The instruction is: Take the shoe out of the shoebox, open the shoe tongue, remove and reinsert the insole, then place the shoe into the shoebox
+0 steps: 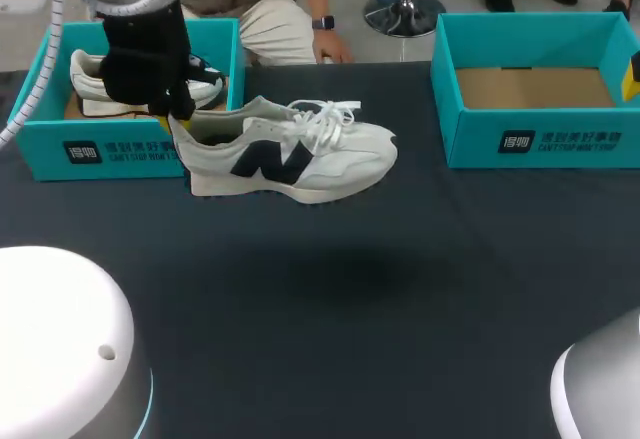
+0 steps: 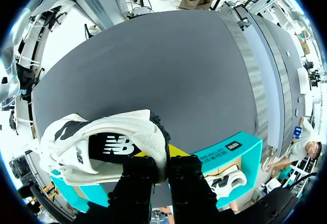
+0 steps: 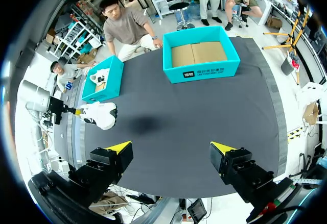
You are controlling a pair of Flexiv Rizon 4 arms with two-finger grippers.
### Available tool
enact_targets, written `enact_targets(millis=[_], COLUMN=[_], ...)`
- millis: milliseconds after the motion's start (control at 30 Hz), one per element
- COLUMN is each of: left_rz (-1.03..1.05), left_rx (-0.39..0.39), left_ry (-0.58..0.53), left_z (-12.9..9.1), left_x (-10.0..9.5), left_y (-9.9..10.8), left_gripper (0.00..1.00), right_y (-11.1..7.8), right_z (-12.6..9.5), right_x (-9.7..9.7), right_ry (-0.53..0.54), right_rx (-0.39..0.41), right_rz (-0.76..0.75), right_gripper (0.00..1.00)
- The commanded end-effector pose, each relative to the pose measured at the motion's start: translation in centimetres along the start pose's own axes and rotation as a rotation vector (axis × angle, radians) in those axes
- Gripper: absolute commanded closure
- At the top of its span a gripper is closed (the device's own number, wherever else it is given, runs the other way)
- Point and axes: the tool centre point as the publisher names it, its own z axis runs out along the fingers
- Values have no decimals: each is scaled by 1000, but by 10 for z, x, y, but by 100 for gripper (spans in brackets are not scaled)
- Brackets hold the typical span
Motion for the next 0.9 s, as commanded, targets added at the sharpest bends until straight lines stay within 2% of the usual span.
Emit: enact_targets(millis=[33,200,300,900], left_rz=[-16,-30,-42,-34], left_rx=[10,34,41,67], left_ry=[38,23,31,38], left_z=[9,20,25,32], left_x=[-34,-55,-62,-66], left_y=[-2,-6,-7,-11], left_gripper=[100,100,100,100], right_y=[3,3,3,3], right_z=[-1,-1,-1,-1], right_x=[1,1,1,1], right_ry=[-2,-2,-2,-2], right_rx=[7,7,7,7], right_rz=[1,1,1,1], right_gripper=[0,0,0,0])
